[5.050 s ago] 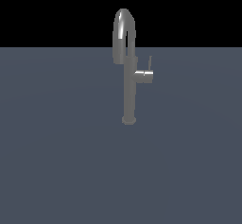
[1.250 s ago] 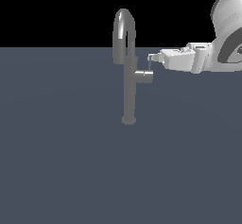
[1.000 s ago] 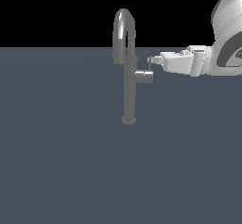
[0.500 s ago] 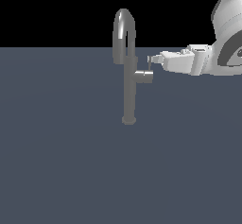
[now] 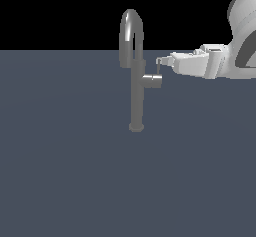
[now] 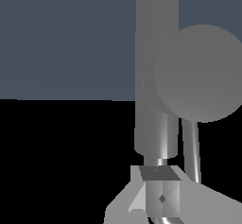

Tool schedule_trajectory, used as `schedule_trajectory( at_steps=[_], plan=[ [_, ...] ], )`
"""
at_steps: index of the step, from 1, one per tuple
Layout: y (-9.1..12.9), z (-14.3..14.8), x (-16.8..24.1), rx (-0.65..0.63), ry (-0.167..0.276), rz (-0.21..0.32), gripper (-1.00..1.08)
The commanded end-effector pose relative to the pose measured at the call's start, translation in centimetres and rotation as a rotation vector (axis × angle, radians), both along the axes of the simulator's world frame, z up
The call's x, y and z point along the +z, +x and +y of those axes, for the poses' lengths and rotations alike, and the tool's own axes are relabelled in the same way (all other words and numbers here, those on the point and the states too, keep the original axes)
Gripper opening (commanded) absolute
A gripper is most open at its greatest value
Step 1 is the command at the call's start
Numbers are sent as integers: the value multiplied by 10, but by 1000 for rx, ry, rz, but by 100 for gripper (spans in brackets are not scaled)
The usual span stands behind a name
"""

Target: Turn on the faucet by rotating a designated handle.

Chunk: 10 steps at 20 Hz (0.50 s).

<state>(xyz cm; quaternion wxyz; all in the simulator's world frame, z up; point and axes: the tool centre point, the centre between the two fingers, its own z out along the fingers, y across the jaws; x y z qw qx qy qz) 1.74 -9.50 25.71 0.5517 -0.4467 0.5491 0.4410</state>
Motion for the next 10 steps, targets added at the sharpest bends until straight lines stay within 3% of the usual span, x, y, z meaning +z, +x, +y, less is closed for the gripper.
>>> schedule_trajectory(
  at_steps=[1, 10],
  plan=[
    [-7, 2, 0, 2, 2, 2, -100],
    [-33, 7, 1, 4, 2, 1, -100]
  ],
)
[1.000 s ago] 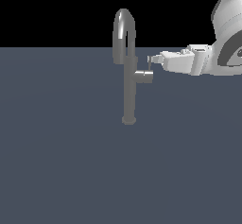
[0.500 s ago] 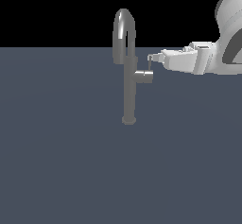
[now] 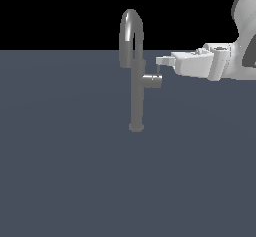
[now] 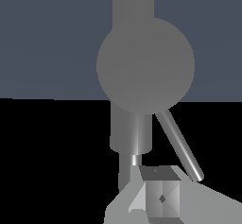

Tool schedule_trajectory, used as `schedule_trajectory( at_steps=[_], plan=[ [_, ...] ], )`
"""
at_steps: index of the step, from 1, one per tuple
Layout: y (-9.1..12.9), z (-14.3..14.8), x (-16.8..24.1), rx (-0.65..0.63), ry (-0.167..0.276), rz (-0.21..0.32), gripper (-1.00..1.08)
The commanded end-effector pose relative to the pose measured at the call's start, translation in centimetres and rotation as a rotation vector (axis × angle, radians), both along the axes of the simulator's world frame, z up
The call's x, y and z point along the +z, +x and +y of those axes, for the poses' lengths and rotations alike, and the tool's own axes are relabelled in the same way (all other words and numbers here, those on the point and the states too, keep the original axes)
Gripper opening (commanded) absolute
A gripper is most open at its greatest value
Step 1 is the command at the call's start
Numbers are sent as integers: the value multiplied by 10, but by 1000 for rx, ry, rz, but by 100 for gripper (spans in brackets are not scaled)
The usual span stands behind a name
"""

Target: Turn on the faucet by rotating a designated handle.

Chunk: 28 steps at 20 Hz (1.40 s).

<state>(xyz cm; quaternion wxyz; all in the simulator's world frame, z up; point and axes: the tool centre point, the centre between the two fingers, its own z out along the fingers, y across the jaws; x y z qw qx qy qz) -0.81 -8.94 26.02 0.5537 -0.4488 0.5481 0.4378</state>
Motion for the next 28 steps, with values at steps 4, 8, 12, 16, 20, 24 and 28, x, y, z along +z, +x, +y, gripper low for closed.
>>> schedule_trajectory(
  at_steps=[4, 8, 12, 16, 20, 24, 28],
  plan=[
    [-11, 2, -6, 2, 2, 3, -100],
    [-26, 5, -14, 4, 4, 6, -100],
    [-25, 5, -9, 2, -1, -10, -100],
    [-39, 8, -30, 4, 3, 0, -100],
    [-50, 10, -46, 6, 5, 8, -100],
    [-44, 9, -47, 5, 2, -12, -100],
    [-49, 10, -73, 6, 5, 5, -100]
  ],
)
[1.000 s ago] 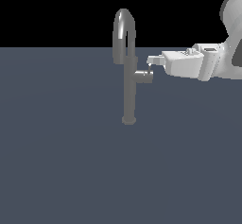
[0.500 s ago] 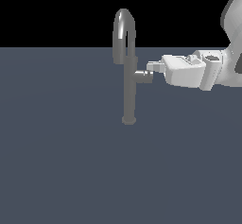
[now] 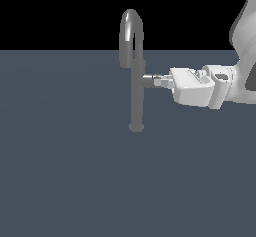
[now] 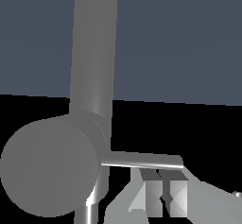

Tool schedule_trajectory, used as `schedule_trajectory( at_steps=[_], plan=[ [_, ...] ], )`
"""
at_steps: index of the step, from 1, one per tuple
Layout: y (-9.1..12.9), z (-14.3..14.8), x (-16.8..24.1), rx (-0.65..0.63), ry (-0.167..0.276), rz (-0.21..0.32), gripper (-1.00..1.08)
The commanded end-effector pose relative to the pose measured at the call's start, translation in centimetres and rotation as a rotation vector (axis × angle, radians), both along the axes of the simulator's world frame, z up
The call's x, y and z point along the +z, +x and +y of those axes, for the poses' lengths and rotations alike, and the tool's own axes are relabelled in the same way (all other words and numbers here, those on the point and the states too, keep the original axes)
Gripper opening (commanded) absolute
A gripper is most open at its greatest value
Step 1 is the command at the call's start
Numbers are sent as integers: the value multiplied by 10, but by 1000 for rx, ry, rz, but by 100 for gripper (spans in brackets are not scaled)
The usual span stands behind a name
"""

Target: Turn on the faucet by rotating a designated handle.

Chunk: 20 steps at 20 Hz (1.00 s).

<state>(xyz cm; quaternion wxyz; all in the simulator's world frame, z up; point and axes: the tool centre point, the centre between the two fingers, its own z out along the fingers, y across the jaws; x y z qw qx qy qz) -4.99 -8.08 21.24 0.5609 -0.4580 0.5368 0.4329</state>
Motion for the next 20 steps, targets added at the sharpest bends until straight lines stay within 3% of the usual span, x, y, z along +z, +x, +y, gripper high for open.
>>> schedule_trajectory(
  at_steps=[1, 2, 3, 13, 14, 15, 20],
  plan=[
    [-9, 2, -32, -2, 5, 42, -100],
    [-9, 2, -32, -2, 5, 42, -100],
    [-1, 0, -7, 0, 1, -1, -100],
    [6, -1, -58, -2, 5, 41, -100],
    [6, -1, -58, -2, 5, 41, -100],
    [13, -3, -23, 8, 6, -19, -100],
    [21, -5, -44, 4, 5, 5, -100]
  ],
)
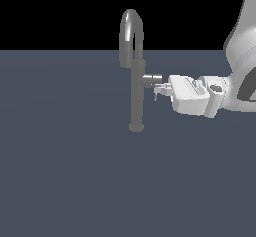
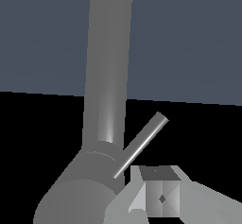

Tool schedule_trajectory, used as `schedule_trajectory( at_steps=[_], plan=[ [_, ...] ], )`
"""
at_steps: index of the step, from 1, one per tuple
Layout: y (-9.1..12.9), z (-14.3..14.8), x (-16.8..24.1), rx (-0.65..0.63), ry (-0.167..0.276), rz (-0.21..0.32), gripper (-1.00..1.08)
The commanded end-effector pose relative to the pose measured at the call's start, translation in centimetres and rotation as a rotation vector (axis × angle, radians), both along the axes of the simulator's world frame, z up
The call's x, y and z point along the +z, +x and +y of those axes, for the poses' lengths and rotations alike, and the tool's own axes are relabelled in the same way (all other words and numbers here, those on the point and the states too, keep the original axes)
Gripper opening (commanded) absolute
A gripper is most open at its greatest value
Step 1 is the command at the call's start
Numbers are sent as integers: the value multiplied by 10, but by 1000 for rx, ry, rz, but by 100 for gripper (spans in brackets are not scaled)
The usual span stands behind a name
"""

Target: Turn on the faucet by rotating a designated handle.

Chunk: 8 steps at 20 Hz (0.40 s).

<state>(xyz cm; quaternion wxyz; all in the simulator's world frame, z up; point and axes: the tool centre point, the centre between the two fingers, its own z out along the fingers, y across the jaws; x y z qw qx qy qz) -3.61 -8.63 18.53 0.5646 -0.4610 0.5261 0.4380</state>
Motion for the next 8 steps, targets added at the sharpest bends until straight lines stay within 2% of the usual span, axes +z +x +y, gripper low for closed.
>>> schedule_trajectory(
  at_steps=[1, 8],
  plan=[
    [9, 0, -21, -12, -10, 23, -100],
    [18, -1, -45, -17, -10, 52, -100]
  ],
)
